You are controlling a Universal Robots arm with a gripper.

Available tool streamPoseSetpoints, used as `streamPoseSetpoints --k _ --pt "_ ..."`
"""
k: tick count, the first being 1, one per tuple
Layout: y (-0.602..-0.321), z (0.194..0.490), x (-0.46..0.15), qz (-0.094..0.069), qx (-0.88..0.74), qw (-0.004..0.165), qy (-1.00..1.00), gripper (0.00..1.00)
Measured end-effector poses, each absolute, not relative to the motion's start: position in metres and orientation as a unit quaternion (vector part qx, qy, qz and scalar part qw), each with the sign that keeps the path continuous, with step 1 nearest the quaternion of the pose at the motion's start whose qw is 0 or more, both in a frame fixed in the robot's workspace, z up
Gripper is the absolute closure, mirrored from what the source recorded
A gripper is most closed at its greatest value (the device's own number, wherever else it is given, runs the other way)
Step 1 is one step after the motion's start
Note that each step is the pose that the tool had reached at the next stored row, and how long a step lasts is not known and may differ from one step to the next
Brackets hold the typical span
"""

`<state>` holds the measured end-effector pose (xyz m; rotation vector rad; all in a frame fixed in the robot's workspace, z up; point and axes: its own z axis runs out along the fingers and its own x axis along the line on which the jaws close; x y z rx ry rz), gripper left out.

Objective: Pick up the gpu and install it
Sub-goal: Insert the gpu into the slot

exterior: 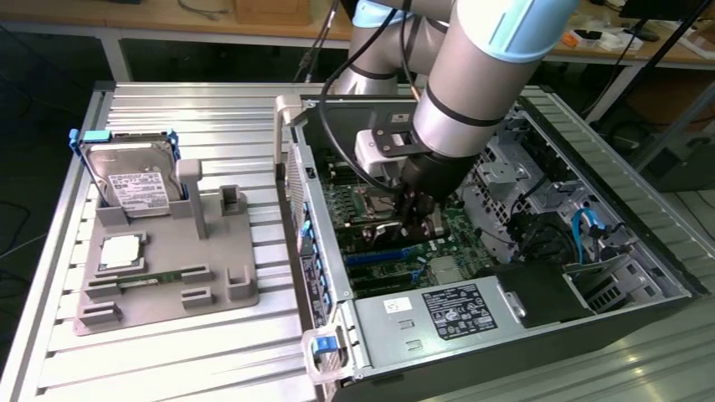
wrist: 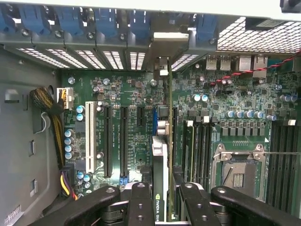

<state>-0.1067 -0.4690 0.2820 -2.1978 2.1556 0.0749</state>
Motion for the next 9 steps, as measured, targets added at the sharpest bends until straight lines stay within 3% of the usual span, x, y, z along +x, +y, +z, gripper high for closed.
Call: streamPoseSetpoints --k 9 --pt "-0.4708 0.2797 -0.1076 0.025 -0.713 0.031 0.7 0.73"
